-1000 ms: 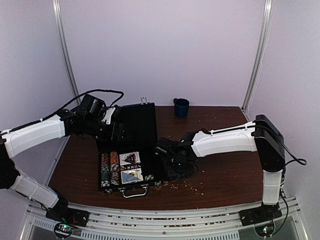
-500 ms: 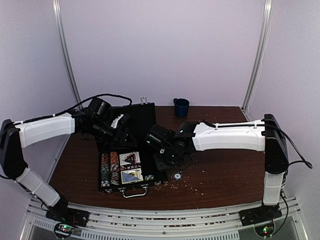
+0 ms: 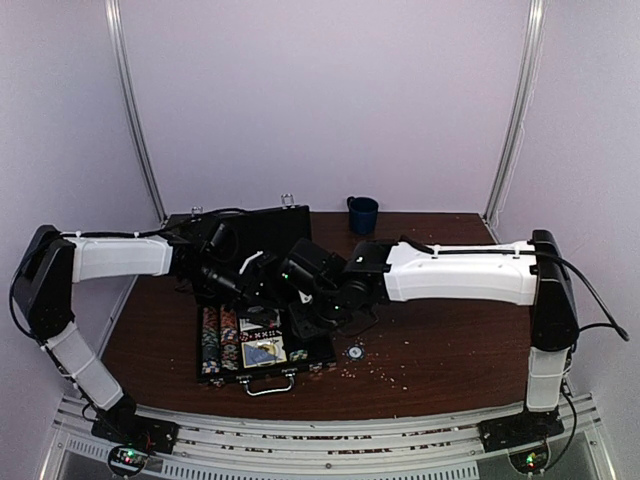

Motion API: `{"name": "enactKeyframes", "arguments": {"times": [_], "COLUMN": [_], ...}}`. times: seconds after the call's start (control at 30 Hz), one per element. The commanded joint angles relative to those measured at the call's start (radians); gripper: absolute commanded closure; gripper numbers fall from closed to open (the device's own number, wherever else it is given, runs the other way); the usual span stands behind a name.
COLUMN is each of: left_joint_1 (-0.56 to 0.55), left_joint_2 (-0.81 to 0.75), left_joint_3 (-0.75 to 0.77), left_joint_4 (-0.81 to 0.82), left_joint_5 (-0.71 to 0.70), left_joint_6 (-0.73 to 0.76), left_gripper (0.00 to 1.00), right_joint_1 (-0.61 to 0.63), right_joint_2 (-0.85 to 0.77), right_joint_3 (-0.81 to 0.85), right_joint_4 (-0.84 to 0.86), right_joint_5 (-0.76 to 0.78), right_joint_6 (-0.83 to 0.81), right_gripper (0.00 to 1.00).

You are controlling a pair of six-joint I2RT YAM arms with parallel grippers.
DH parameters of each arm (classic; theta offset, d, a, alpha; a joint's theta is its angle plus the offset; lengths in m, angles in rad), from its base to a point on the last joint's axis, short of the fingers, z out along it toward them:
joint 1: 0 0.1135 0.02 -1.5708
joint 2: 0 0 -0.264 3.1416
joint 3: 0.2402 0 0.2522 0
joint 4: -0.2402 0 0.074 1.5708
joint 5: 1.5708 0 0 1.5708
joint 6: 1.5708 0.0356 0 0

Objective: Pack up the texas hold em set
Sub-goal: Pass from the right arm to the left

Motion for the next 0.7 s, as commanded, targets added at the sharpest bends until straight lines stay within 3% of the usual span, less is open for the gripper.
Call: {"name": "enactKeyframes", "arguments": {"times": [0.0,0.5,0.67], "left_joint_1": [0.007,0.004,0.003], "left_joint_2": [0.039,0.131,0.139], "left_joint_3": [-0.017,0.04,0.04], "left_joint_4": [0.07,0.088,0.087], "left_joint_5": [0.109,0.209,0.217], "left_joint_6": [-0.005,0.009,0.013], "left_gripper": [0.44,0.45,0.56], "right_joint_1": [0.006,0.005,0.005], "right_joint_2": [0.003,0.062,0.083], "right_joint_3": [0.05,0.131,0.153], "right_joint_4": [0.037,0.025,0.014], "right_joint_5": [-0.011,-0.039,-0.045], "right_joint_6": [-0.012,-0.042,-0.051], "right_gripper": [0.86,0.87,0.87]}}
